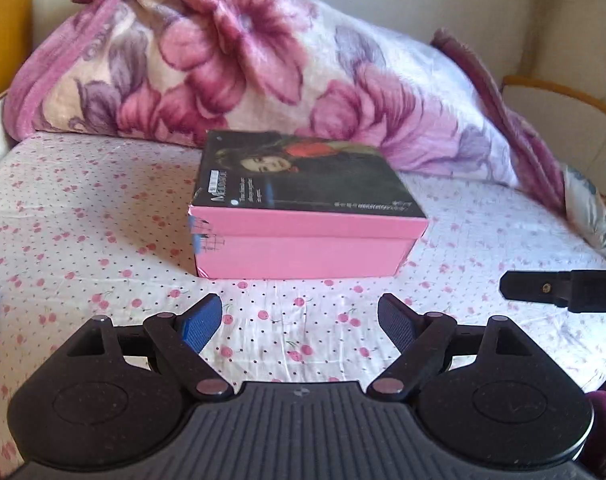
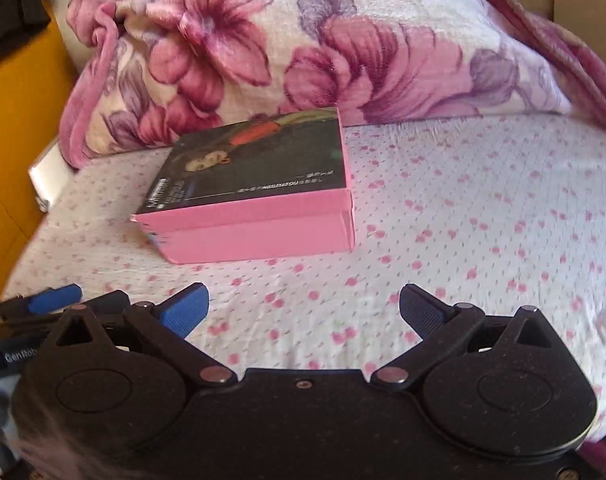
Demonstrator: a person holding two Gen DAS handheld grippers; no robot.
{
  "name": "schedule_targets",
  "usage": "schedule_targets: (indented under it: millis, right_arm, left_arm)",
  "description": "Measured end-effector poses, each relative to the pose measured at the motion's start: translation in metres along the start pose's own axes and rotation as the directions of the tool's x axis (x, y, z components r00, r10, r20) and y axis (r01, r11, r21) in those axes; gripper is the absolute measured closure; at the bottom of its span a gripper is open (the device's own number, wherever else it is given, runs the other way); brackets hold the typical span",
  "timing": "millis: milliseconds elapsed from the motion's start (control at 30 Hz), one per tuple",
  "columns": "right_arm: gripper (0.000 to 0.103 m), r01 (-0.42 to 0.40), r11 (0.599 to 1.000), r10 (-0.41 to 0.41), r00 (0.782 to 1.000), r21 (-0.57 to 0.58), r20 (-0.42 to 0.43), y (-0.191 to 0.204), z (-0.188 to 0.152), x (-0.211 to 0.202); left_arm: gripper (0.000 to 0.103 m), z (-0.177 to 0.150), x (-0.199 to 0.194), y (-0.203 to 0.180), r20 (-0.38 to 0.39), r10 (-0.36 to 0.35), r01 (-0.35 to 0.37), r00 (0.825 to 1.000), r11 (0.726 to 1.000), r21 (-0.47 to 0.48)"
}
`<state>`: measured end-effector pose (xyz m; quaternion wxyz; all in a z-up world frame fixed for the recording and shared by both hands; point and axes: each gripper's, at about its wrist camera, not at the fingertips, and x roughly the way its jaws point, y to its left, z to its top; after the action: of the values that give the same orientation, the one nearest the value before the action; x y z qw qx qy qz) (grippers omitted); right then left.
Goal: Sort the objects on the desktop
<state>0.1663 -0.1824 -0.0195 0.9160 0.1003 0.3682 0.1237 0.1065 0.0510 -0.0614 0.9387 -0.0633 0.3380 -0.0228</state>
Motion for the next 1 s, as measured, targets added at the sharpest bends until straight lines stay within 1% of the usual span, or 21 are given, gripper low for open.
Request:
schedule_targets:
  millis: [133, 267, 433, 500, 567, 633, 800, 1000]
  right_arm:
    - [0.001, 0.041, 0.999, -0.041, 0.999, -0.018, 0.002, 0.009, -0.010, -0.019]
    - [0.001, 0.033, 0.999, -0.034, 0.999, -0.014, -0.004, 0.010, -0.022, -0.034]
    - [0.001, 0.042, 0.999, -0.042, 0.999, -0.005, 0.008, 0.013, -0.035, -0.056]
    - [0.001, 0.053, 0.999, -0.053, 0.999, 0.011, -0.007, 0.015, -0.039, -0.062]
    - [0.001, 0.050, 0.998, -0.049, 0.999, 0.027, -0.017, 0.014, -0.042, -0.069]
    - [0.001, 0.047, 0.999, -0.047, 0.999, 0.027, -0.004, 0.016, -0.047, -0.079]
    - [0.001, 0.062, 0.998, -0.062, 0.998, -0.009, 0.033, 0.024, -0.055, -0.100]
    - [0.001, 0.061, 0.998, -0.060, 0.996, -0.026, 0.059, 0.030, -0.056, -0.113]
  left_arm:
    - [0.018, -0.008, -0.027, -0.009, 0.035, 0.021, -0.021, 0.999, 1.000, -0.002]
    - [0.018, -0.014, -0.047, -0.017, 0.047, 0.064, -0.065, 0.997, 0.998, 0.017]
    - [0.018, -0.022, -0.064, -0.023, 0.049, 0.092, -0.093, 0.995, 0.995, 0.027]
    - [0.018, -0.025, -0.071, -0.026, 0.053, 0.092, -0.093, 0.994, 0.995, 0.020]
    - [0.018, -0.028, -0.079, -0.028, 0.057, 0.077, -0.078, 0.995, 0.997, 0.013]
    - [0.018, -0.029, -0.088, -0.030, 0.061, 0.063, -0.064, 0.996, 0.998, 0.009]
    - [0.018, -0.031, -0.109, -0.035, 0.078, 0.058, -0.059, 0.995, 0.998, 0.017]
    - [0.018, -0.033, -0.133, -0.039, 0.100, 0.052, -0.054, 0.994, 0.998, 0.018]
